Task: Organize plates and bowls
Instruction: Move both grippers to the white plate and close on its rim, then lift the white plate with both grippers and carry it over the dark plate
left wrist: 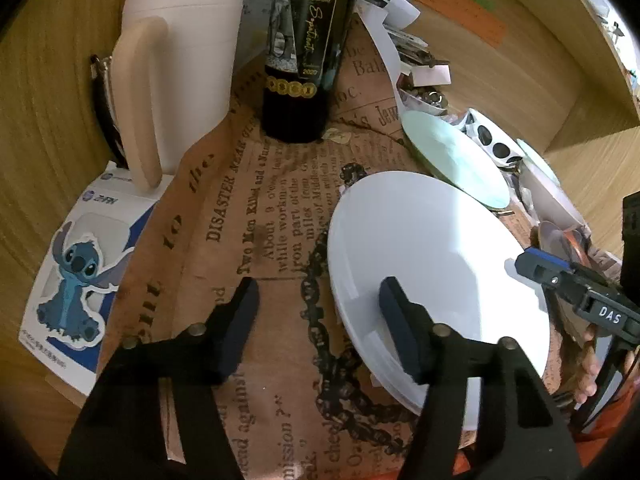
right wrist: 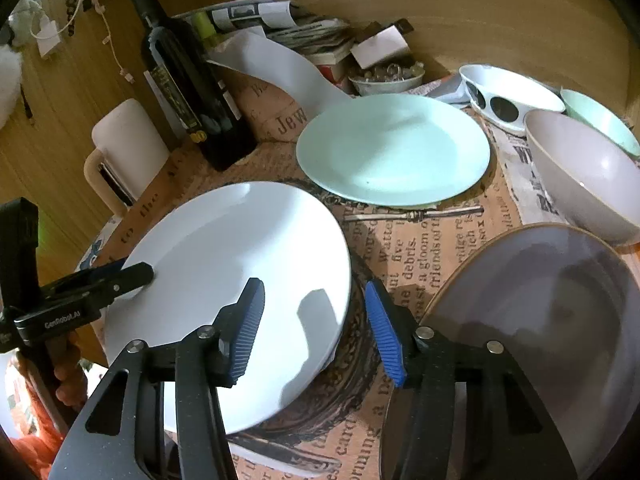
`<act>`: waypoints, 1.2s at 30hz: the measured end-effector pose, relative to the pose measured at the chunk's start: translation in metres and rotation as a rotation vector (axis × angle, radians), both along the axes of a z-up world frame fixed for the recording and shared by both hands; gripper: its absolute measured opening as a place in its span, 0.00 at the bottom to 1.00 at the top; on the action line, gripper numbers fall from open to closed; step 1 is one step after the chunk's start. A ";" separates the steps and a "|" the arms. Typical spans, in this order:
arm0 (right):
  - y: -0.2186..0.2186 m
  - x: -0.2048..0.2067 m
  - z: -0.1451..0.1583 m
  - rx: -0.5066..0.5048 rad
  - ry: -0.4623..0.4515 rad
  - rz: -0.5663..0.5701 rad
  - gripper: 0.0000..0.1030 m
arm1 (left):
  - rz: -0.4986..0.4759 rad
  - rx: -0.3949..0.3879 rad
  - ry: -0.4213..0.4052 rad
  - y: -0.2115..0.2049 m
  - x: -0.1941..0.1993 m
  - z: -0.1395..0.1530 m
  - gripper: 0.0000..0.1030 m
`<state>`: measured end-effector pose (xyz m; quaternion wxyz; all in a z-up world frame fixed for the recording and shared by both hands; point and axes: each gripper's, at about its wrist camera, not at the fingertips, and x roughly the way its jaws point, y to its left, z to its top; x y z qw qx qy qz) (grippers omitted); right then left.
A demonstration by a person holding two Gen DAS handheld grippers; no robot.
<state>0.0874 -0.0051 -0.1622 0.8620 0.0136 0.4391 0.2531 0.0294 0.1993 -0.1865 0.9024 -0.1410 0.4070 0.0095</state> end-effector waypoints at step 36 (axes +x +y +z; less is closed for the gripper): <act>-0.007 -0.007 0.009 0.049 -0.066 -0.025 0.31 | -0.031 0.026 -0.010 -0.025 0.002 0.010 0.32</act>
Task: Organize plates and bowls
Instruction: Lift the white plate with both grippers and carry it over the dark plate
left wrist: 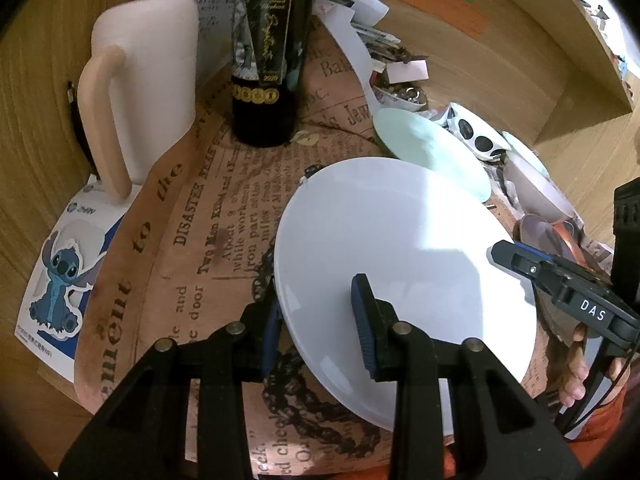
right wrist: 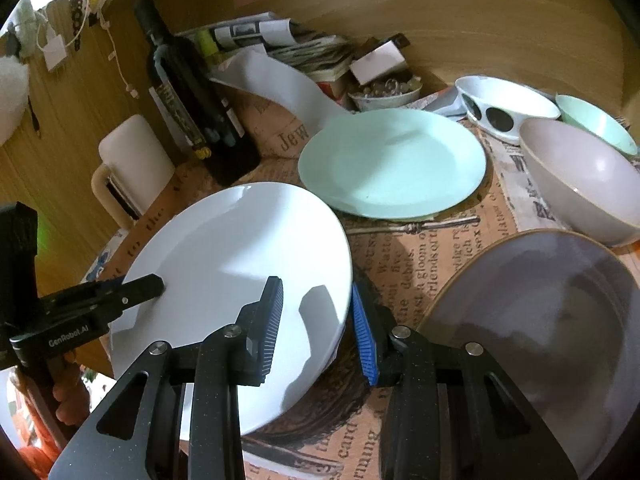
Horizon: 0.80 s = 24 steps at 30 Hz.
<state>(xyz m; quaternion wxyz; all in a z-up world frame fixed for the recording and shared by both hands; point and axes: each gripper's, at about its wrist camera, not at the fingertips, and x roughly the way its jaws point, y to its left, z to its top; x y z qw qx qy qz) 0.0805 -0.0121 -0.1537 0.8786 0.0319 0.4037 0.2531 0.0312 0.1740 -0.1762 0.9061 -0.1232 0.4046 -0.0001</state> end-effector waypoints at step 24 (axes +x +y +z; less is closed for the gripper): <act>-0.063 -0.015 0.033 0.056 -0.087 -0.143 0.31 | -0.113 0.015 -0.125 -0.056 0.021 0.042 0.32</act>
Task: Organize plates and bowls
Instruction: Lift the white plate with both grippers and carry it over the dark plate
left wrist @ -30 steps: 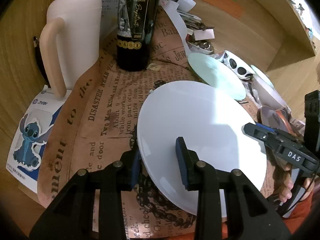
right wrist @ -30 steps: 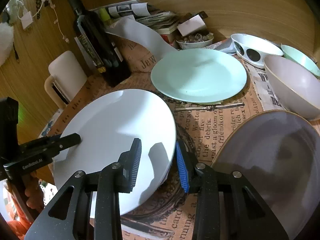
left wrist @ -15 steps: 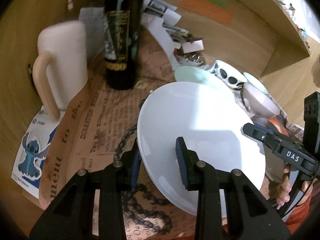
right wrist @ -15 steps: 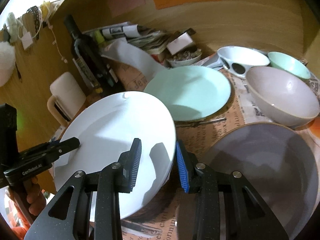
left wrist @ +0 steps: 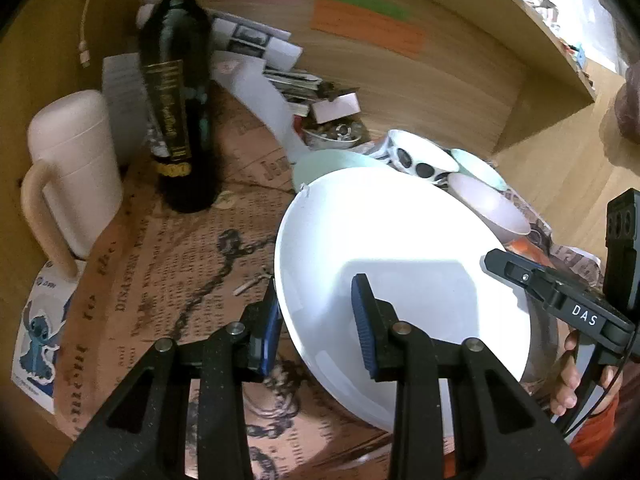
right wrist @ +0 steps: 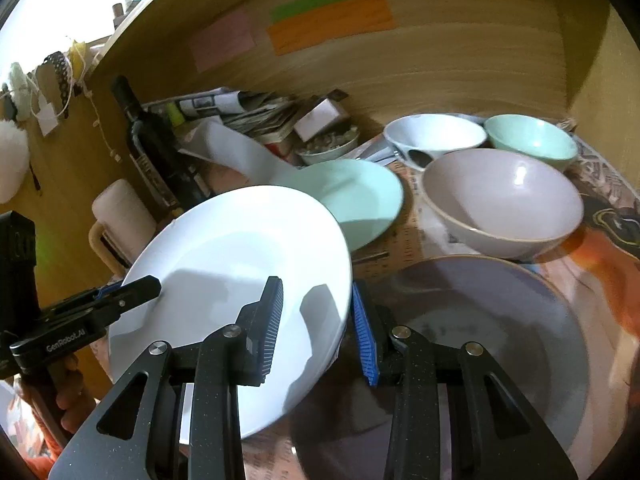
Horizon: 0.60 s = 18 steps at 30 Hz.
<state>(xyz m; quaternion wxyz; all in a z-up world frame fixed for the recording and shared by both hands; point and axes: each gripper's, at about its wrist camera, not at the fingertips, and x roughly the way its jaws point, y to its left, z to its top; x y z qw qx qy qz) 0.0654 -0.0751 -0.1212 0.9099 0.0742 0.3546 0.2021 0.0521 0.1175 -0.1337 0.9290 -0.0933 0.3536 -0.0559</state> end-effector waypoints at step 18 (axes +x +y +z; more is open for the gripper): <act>-0.054 -0.022 0.007 0.010 -0.018 -0.100 0.31 | -0.120 0.009 -0.010 -0.057 0.005 0.002 0.32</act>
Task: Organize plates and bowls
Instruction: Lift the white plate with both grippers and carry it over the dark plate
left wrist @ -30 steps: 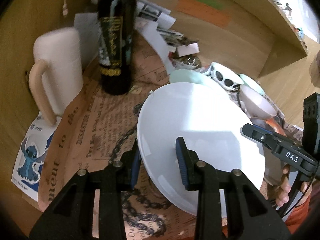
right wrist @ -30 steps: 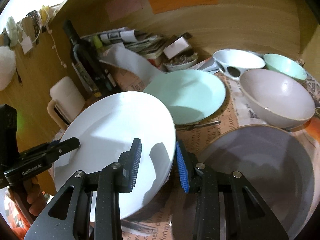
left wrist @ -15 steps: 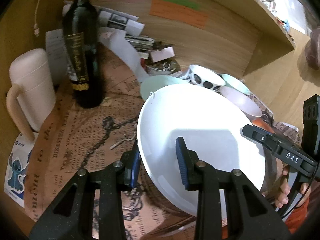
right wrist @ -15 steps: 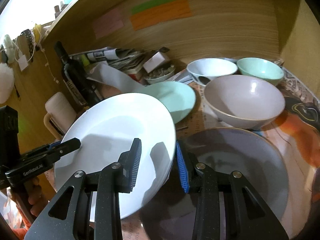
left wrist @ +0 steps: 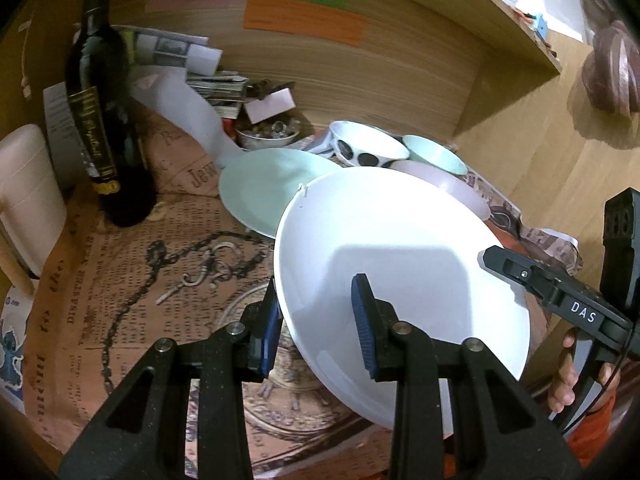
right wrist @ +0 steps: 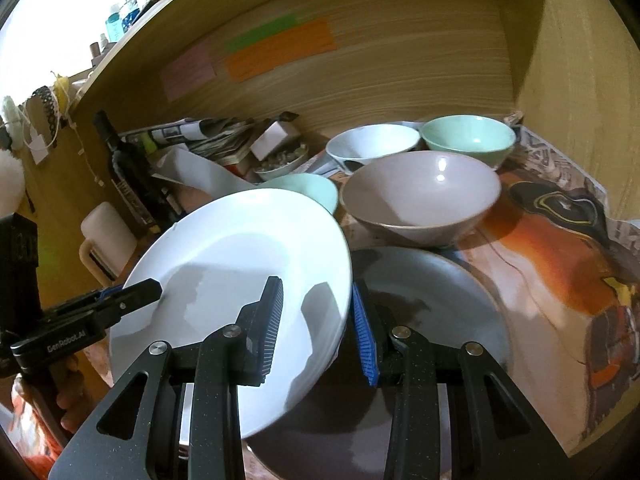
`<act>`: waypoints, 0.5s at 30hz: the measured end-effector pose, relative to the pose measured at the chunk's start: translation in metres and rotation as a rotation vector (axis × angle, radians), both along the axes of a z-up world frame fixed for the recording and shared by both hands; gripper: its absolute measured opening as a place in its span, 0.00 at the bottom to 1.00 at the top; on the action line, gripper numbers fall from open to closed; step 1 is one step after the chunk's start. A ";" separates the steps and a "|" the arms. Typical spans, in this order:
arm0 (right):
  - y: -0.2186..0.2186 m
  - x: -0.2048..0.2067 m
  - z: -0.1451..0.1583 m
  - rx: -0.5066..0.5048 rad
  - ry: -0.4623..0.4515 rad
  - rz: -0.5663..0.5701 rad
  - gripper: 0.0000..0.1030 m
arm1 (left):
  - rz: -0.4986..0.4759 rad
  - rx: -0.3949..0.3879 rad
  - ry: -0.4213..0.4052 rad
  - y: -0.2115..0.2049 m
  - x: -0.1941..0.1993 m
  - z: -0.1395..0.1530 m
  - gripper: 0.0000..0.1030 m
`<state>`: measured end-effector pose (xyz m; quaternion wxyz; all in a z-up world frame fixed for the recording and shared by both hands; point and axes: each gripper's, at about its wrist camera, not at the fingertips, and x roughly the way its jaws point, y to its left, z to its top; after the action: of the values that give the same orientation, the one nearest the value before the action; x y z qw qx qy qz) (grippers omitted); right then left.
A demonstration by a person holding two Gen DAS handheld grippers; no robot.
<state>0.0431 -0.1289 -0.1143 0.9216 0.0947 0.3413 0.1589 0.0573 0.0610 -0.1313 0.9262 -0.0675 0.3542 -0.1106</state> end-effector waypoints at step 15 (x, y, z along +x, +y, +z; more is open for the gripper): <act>-0.036 -0.013 -0.005 -0.020 0.022 -0.022 0.31 | -0.042 0.004 0.026 -0.039 -0.004 -0.011 0.32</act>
<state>0.0301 -0.1651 -0.1198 0.9204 0.0909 0.3518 0.1441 0.0533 0.0216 -0.1418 0.9191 -0.0596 0.3677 -0.1283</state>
